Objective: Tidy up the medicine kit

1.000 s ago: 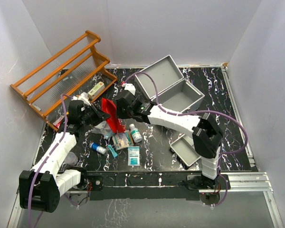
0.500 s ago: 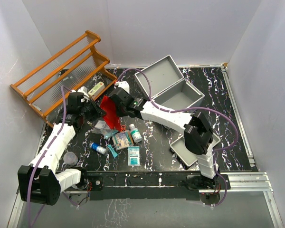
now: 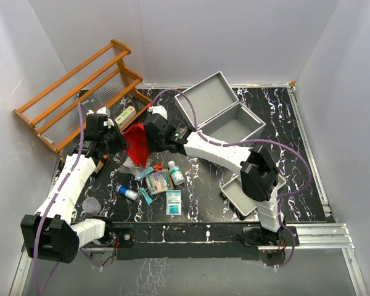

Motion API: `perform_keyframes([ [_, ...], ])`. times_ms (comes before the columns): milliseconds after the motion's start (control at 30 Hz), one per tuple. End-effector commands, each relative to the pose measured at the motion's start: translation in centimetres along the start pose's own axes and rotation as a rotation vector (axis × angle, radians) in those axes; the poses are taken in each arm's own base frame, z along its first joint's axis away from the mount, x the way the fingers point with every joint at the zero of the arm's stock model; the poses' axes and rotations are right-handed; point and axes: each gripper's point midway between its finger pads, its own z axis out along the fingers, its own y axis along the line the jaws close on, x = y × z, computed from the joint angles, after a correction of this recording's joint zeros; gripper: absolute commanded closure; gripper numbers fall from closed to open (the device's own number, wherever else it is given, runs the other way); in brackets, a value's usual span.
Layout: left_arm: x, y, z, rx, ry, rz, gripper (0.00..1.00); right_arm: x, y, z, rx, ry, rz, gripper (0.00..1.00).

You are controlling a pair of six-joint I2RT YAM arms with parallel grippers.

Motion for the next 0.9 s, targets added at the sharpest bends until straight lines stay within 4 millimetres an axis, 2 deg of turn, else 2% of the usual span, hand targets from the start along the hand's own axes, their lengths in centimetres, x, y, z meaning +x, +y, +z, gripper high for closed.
perform_keyframes([
  [0, -1.9, 0.7, -1.1, -0.070, -0.045, 0.056, 1.00, -4.4, 5.0, -4.8, -0.307, -0.135, 0.000, 0.57],
  [67, -2.5, 1.4, -1.4, -0.121, -0.063, 0.074, 1.00, -4.6, 5.6, -5.7, -0.361, -0.153, 0.004, 0.53],
  [167, -4.0, 2.8, -2.4, -0.221, -0.109, 0.106, 1.00, -3.8, 5.1, -6.1, -0.368, -0.158, 0.026, 0.50],
  [300, -5.2, 3.3, -3.4, -0.267, -0.136, 0.136, 1.00, -1.4, 4.1, -5.3, -0.365, -0.133, 0.081, 0.46],
  [500, -5.7, 3.7, -4.2, -0.305, -0.146, 0.148, 1.00, 1.7, 3.8, -2.7, -0.348, -0.055, 0.178, 0.44],
  [633, -5.4, 3.3, -4.0, -0.278, -0.128, 0.142, 1.00, 2.4, 4.1, -0.5, -0.320, -0.030, 0.261, 0.44],
  [867, -3.2, 2.8, -2.5, -0.220, -0.054, 0.107, 1.00, 3.2, 3.7, 3.0, -0.240, -0.020, 0.376, 0.49],
])
